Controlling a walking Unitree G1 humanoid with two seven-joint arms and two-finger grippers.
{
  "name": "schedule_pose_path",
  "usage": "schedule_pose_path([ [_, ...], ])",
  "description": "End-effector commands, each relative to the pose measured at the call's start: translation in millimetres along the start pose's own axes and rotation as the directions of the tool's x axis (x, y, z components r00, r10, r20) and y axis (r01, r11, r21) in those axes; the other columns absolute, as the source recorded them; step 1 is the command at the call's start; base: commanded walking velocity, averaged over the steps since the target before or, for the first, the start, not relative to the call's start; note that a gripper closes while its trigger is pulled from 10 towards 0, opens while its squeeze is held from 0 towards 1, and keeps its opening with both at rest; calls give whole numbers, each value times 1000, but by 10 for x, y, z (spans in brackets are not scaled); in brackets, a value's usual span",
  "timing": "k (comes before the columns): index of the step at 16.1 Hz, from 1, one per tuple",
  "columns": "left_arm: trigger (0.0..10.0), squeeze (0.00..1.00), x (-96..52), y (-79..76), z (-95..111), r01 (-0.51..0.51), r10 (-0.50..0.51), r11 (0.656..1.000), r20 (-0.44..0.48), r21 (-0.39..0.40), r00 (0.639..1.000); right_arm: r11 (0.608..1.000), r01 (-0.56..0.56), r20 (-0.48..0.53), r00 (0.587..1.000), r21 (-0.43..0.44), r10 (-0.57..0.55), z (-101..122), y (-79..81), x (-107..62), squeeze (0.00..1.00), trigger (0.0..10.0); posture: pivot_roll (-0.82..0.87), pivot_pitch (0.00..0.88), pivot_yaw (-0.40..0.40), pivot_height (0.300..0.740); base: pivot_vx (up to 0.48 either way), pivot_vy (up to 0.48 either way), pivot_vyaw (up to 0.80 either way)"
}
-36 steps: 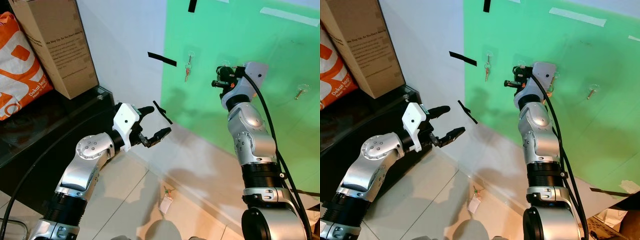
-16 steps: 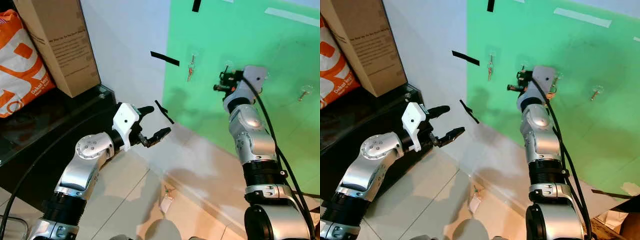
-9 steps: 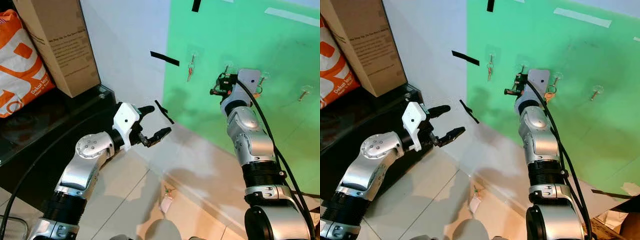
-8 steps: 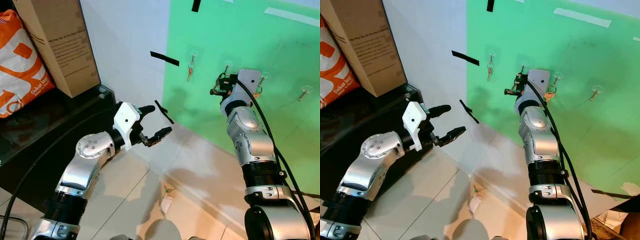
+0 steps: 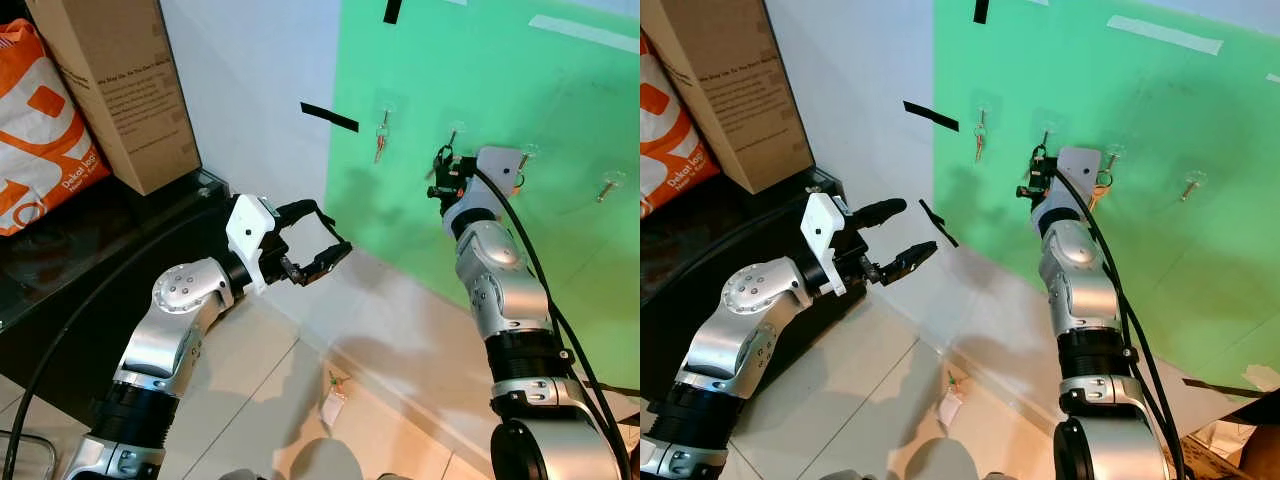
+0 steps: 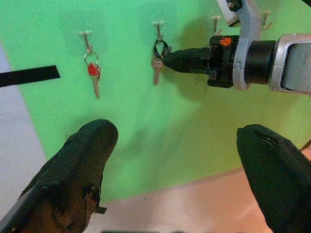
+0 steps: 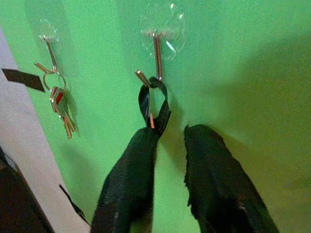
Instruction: Hang keys on a hook
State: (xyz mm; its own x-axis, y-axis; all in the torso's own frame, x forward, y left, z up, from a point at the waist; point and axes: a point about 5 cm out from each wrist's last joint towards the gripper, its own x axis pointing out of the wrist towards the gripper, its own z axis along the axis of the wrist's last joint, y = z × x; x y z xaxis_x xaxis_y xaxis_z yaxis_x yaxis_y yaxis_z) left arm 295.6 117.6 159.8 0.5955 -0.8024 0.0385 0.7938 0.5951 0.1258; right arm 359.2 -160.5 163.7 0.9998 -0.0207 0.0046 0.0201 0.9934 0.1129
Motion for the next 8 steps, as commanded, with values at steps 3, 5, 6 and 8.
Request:
schedule_pose_path([
  [3,10000,20,-15,91,49,-81,81,996,-3,29,997,997,-28,97,995,68,21,138,-23,-122,1000,10000,-33,0,-21,740,0,0,0],
  [5,10000,12,-97,229,-63,-241,247,968,-77,76,966,994,-83,99,992,68,76,106,15,-298,1000,10000,-38,0,-22,740,0,0,0],
  [6,10000,4,-147,271,-90,-298,304,951,-79,83,949,989,-123,87,989,79,116,50,55,-406,1000,10000,-43,0,-23,740,0,0,0],
  [8,10000,4,-235,294,-144,-364,373,926,-89,99,924,989,-141,33,990,38,140,-133,74,-597,1000,10000,-50,0,-24,740,0,0,0],
])
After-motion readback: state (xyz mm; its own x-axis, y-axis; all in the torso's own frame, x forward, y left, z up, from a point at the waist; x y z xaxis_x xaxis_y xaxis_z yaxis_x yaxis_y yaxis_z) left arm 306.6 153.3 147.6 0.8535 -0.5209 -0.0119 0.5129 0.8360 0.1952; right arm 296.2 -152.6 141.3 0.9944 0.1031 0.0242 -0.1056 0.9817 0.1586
